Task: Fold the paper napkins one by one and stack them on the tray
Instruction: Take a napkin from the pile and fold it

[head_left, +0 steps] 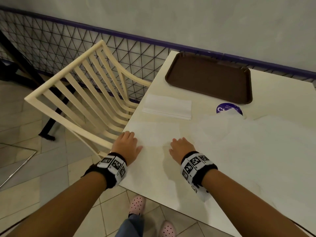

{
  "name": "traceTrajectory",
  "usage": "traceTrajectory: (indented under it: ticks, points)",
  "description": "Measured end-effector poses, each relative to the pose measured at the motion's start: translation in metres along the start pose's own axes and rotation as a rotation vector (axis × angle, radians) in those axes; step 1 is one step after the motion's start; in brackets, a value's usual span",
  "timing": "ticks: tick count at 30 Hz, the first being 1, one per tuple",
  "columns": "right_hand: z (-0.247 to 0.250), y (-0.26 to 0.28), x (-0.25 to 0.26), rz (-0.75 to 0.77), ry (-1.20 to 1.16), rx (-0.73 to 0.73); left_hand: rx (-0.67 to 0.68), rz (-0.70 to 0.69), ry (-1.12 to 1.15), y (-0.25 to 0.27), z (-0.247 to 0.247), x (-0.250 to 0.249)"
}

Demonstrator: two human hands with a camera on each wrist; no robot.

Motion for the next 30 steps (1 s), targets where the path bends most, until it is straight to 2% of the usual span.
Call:
traceTrajectory:
  ticks: [2,4,6,9,13,15,17,19,22,25,30]
  points:
    - [0.010,-0.002,0.002,0.003,0.019,-0.012,0.075,-0.074,0.006,-0.018,0.006,0.001]
    - [0.017,-0.006,0.006,0.006,0.030,-0.007,0.196,-0.140,0.111,-0.031,0.005,-0.003]
    - [0.022,-0.009,0.010,0.014,0.037,-0.009,0.261,-0.145,0.180,-0.042,0.001,-0.006]
    - [0.026,-0.009,0.015,0.022,0.036,-0.032,0.262,-0.154,0.111,-0.048,0.005,-0.013]
    - [0.024,-0.009,0.023,0.030,0.021,-0.052,0.102,-0.162,0.014,-0.053,0.013,-0.018]
    - [0.022,-0.007,0.027,0.042,0.064,-0.062,0.194,-0.162,0.033,-0.054,0.005,-0.016]
    - [0.021,-0.008,0.026,0.049,0.141,-0.053,0.268,-0.256,0.019,-0.056,0.004,-0.012]
    - [0.029,-0.010,0.018,0.032,0.146,-0.072,0.235,-0.314,0.010,-0.061,0.013,0.000]
    - [0.057,-0.017,-0.001,0.002,0.097,-0.178,0.184,-0.351,0.002,-0.080,0.036,0.020]
    - [0.096,-0.029,-0.026,-0.044,0.038,-0.293,0.066,-0.369,-0.012,-0.114,0.070,0.041]
    - [0.153,-0.049,-0.066,-0.228,-0.097,-0.364,-0.048,-0.356,-0.059,-0.170,0.118,0.074]
Point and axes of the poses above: each hand's wrist, its own y-axis away from the middle knuckle, its own z-axis out of the back of the hand, x = y × z, the point moved 3 cm from there along -y, towards the middle knuckle, and after that the axes turned 10 degrees about -z, right-handed, at the moved point
